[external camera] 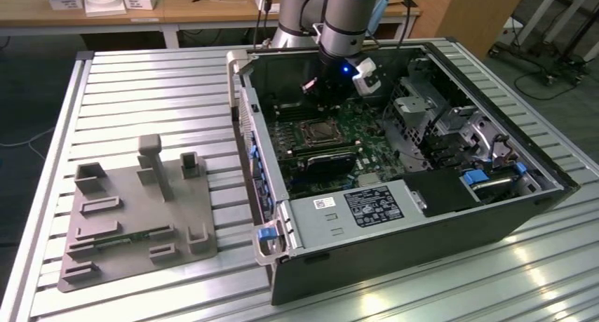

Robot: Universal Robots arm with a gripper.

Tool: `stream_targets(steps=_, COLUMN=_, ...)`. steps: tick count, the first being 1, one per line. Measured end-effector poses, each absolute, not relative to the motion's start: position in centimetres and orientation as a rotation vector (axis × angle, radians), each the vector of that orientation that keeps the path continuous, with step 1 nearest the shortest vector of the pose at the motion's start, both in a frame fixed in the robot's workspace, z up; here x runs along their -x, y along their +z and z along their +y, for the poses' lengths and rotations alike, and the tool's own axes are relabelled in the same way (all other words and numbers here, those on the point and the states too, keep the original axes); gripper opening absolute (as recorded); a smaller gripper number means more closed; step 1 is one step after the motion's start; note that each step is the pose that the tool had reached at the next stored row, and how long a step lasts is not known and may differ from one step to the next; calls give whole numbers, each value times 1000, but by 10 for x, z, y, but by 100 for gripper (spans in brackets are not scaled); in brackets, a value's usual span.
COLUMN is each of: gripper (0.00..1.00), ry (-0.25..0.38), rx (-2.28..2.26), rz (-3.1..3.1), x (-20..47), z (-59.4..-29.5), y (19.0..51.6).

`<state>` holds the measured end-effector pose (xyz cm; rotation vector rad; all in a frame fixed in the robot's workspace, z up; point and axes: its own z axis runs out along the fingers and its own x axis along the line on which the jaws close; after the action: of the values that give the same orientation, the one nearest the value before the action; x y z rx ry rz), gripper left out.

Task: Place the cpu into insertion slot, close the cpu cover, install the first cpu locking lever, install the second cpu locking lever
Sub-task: 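Install the first cpu locking lever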

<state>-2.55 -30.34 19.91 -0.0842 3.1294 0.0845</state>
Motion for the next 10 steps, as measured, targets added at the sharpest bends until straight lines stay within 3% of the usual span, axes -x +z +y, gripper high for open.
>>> stream_targets(steps=10, gripper=10, ry=89, rx=84, rz=3129, x=26, z=-303, y=201)
